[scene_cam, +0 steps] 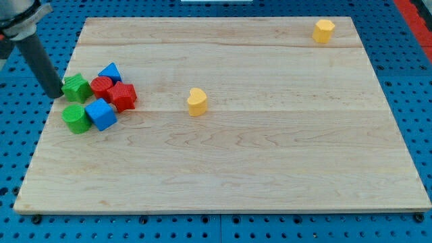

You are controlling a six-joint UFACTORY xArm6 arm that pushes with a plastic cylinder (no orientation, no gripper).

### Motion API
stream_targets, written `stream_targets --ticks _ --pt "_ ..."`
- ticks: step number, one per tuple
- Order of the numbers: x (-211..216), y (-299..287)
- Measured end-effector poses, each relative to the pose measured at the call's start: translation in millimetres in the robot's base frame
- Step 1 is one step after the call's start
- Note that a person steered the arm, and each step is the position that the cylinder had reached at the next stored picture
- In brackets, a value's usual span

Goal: Slide the green star to the group of blocks

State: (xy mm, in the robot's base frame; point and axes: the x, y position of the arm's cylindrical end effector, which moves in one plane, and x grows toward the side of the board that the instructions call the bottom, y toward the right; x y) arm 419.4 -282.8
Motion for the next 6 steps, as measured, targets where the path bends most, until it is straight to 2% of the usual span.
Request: stream_targets --ticks 1,3,4,6 --pt "-1 -8" --pt "-56 -21" --pt "-65 -5" --pt "-48 -2"
